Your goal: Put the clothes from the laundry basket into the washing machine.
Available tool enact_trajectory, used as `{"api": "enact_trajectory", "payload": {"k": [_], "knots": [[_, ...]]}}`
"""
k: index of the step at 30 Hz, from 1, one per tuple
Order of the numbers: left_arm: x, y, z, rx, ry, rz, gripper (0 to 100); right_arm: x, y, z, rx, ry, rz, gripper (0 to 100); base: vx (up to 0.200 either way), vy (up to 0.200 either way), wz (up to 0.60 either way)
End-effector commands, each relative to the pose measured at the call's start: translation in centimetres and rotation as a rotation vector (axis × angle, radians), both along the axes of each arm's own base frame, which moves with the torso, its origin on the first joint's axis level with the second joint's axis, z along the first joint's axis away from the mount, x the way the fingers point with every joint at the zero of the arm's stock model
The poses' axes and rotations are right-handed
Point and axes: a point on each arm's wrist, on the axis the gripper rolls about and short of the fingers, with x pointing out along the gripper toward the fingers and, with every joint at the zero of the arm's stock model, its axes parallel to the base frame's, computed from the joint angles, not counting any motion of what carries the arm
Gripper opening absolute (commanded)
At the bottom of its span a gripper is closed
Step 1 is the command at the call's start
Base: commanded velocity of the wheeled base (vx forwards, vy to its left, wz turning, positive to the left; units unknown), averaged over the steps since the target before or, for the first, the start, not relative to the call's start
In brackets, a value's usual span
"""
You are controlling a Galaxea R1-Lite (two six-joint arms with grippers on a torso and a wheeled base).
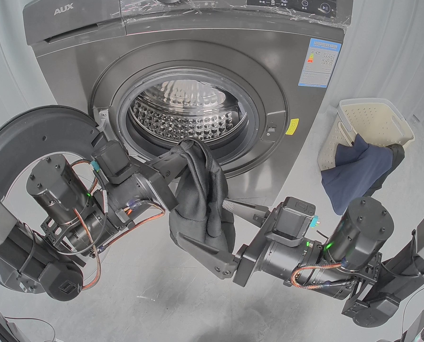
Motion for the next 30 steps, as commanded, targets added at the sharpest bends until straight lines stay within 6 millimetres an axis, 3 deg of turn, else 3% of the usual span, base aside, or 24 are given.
{"api": "enact_trajectory", "payload": {"k": [1,17,30], "knots": [[-0.1,0.1,0.2,-0.005,-0.006,0.000,0,0.6,-0.7,-0.2,-0.013,0.006,-0.040,100,0.000,0.000,0.00],[-0.1,0.1,0.2,-0.004,-0.004,0.002,0,-0.8,-0.6,-0.2,-0.011,0.005,-0.008,100,0.000,0.000,0.00],[-0.2,0.2,0.3,-0.008,-0.006,0.007,0,2.8,2.5,-3.7,-0.061,0.039,-0.028,100,0.000,0.000,0.00]]}}
